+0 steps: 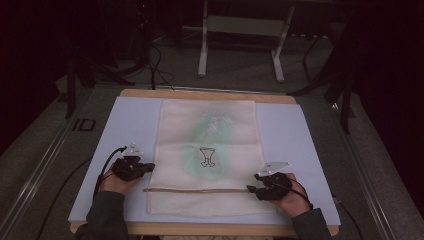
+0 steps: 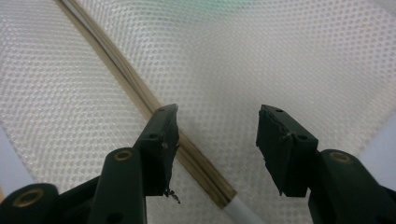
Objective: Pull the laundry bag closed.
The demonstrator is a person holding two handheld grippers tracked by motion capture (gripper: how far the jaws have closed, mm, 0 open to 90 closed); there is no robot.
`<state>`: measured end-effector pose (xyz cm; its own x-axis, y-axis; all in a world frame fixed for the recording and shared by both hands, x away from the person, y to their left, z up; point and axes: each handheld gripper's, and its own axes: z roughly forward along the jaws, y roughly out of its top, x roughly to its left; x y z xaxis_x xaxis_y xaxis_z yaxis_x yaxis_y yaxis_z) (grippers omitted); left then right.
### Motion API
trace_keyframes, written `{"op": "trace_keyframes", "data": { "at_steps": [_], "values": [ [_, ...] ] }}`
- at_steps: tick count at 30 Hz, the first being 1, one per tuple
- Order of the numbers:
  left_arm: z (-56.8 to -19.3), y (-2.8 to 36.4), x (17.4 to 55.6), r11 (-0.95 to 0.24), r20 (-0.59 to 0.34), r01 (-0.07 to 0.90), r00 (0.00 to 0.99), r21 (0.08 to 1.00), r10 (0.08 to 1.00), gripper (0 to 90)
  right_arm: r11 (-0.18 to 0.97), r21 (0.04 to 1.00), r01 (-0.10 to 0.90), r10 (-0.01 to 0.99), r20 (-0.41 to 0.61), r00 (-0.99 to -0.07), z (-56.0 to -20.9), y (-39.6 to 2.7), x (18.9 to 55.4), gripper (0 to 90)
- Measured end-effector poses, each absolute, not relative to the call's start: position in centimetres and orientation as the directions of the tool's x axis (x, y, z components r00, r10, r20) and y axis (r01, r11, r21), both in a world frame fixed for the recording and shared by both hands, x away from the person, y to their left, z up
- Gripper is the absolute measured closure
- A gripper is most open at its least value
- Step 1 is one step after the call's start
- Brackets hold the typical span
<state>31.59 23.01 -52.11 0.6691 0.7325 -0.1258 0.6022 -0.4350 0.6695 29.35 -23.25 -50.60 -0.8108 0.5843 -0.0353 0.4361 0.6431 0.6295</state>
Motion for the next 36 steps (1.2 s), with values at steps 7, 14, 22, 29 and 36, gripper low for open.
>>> {"op": "trace_keyframes", "data": {
  "at_steps": [7, 14, 22, 29, 36],
  "values": [
    [-52.2, 22.4, 31.6, -0.467, -0.119, 0.589, 0.695, 0.659, 0.709, 89.5, 0.644, 0.636, 0.426, 0.569, -0.026, -0.822, -50.6, -22.6, 29.3, 47.7],
    [-52.5, 22.4, 31.7, -0.469, -0.135, 0.597, 0.699, 0.651, 0.702, 89.6, 0.659, 0.630, 0.412, 0.550, -0.029, -0.835, -50.7, -21.8, 29.1, 47.5],
    [-52.6, 22.4, 31.8, -0.477, -0.140, 0.604, 0.701, 0.639, 0.700, 89.6, 0.669, 0.630, 0.395, 0.530, -0.032, -0.847, -50.7, -21.1, 28.9, 47.7],
    [-52.7, 22.6, 31.9, -0.479, -0.147, 0.602, 0.707, 0.638, 0.692, 89.4, 0.678, 0.631, 0.378, 0.509, -0.031, -0.860, -50.8, -20.1, 28.6, 47.9],
    [-52.8, 22.8, 32.0, -0.471, -0.167, 0.606, 0.709, 0.642, 0.685, 89.5, 0.683, 0.631, 0.368, 0.491, -0.024, -0.871, -50.9, -18.8, 28.4, 49.2]
  ]
}}
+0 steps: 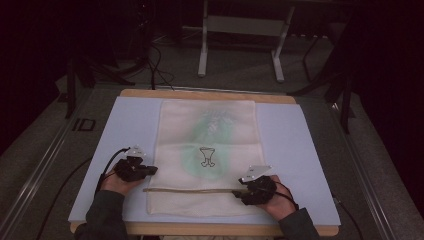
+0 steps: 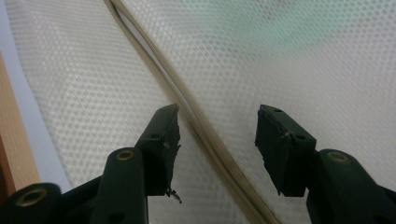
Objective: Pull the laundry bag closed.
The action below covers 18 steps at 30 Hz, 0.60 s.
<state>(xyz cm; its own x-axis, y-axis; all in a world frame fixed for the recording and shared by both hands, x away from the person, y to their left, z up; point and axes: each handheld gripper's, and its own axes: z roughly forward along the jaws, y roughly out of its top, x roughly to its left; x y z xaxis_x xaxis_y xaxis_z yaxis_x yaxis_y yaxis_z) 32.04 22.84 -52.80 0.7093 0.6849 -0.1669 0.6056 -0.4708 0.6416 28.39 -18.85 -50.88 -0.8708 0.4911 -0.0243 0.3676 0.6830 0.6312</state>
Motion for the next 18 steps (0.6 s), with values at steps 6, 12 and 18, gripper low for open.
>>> {"op": "trace_keyframes", "data": {
  "at_steps": [6, 12, 18],
  "values": [
    [-52.9, 22.9, 32.1, -0.465, -0.176, 0.606, 0.710, 0.645, 0.682, 89.4, 0.694, 0.636, 0.336, 0.459, -0.032, -0.888, -50.7, -17.4, 28.4, 48.7],
    [-52.9, 23.1, 32.1, -0.470, -0.177, 0.601, 0.718, 0.647, 0.674, 89.4, 0.702, 0.641, 0.311, 0.422, -0.023, -0.906, -50.7, -16.3, 28.4, 48.7],
    [-52.9, 23.1, 32.1, -0.472, -0.178, 0.598, 0.721, 0.648, 0.669, 89.4, 0.716, 0.635, 0.289, 0.387, -0.016, -0.922, -51.0, -15.0, 28.4, 48.7]
  ]
}}
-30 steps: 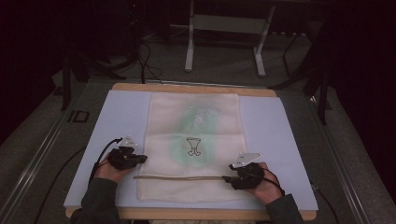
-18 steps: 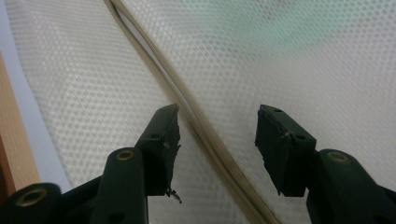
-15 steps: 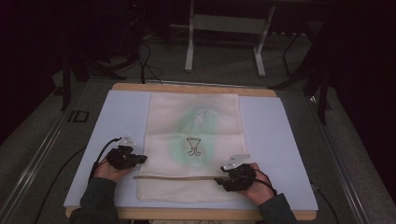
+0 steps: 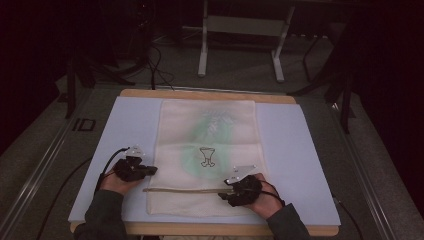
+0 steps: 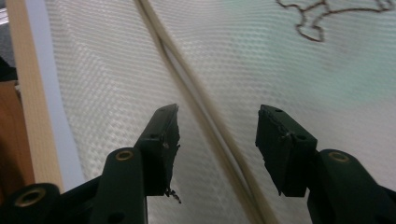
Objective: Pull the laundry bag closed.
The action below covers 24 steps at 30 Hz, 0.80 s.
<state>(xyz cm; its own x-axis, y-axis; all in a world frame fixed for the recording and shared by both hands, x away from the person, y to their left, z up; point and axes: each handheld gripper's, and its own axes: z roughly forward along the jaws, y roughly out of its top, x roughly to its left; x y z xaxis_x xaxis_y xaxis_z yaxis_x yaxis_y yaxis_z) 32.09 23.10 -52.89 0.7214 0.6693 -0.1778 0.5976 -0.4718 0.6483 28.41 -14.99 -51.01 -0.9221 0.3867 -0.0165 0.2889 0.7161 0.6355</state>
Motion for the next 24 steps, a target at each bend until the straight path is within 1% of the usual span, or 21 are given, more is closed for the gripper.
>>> {"op": "trace_keyframes", "data": {
  "at_steps": [16, 19, 24],
  "values": [
    [-52.8, 23.1, 32.1, -0.476, -0.176, 0.598, 0.722, 0.645, 0.669, 89.2, 0.719, 0.655, 0.230, 0.305, -0.001, -0.952, -50.9, -11.4, 28.6, 49.8],
    [-52.8, 23.1, 32.1, -0.478, -0.174, 0.598, 0.723, 0.643, 0.669, 89.1, 0.721, 0.659, 0.215, 0.289, -0.003, -0.957, -50.8, -10.9, 28.6, 52.2],
    [-52.7, 23.3, 32.0, -0.485, -0.174, 0.599, 0.725, 0.637, 0.667, 89.2, 0.720, 0.665, 0.199, 0.272, -0.005, -0.962, -50.7, -10.0, 28.5, 52.3]
  ]
}}
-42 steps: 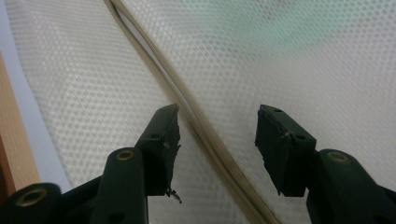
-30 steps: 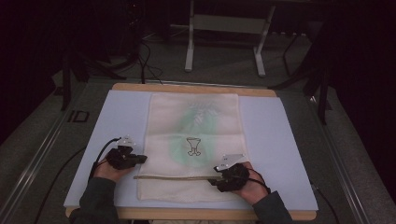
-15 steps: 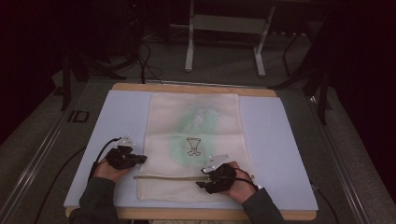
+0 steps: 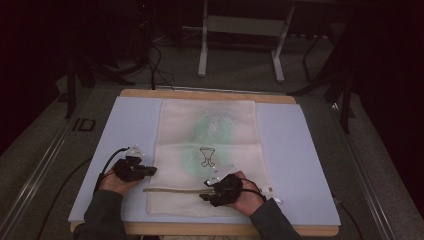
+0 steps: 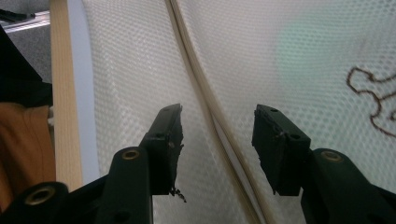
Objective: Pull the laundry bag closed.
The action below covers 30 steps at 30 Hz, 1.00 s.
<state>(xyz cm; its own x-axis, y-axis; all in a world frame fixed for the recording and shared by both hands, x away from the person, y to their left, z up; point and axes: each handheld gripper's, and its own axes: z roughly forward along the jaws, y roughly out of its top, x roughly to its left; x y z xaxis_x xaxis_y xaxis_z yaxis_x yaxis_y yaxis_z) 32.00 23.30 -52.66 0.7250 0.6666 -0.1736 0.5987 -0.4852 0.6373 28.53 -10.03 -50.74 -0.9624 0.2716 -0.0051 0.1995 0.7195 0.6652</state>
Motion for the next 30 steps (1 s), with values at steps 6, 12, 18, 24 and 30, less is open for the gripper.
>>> {"op": "trace_keyframes", "data": {
  "at_steps": [6, 12, 18, 24, 30],
  "values": [
    [-52.6, 23.4, 31.9, -0.485, -0.176, 0.602, 0.723, 0.634, 0.668, 89.3, 0.710, 0.678, 0.188, 0.260, -0.005, -0.966, -50.5, -9.0, 28.6, 53.0],
    [-52.7, 23.4, 32.0, -0.486, -0.178, 0.603, 0.723, 0.633, 0.667, 89.5, 0.704, 0.689, 0.172, 0.240, -0.003, -0.971, -50.3, -7.7, 28.7, 53.4],
    [-52.7, 23.4, 32.0, -0.485, -0.180, 0.606, 0.722, 0.631, 0.668, 89.7, 0.699, 0.698, 0.158, 0.218, 0.002, -0.976, -50.5, -6.5, 28.9, 55.8],
    [-52.7, 23.5, 32.0, -0.482, -0.184, 0.607, 0.722, 0.632, 0.667, 89.7, 0.701, 0.697, 0.152, 0.202, 0.010, -0.979, -50.8, -5.3, 29.1, 56.4],
    [-52.8, 23.5, 32.0, -0.481, -0.186, 0.606, 0.723, 0.634, 0.665, 89.7, 0.696, 0.702, 0.150, 0.189, 0.022, -0.982, -51.2, -4.2, 29.2, 59.1]
  ]
}}
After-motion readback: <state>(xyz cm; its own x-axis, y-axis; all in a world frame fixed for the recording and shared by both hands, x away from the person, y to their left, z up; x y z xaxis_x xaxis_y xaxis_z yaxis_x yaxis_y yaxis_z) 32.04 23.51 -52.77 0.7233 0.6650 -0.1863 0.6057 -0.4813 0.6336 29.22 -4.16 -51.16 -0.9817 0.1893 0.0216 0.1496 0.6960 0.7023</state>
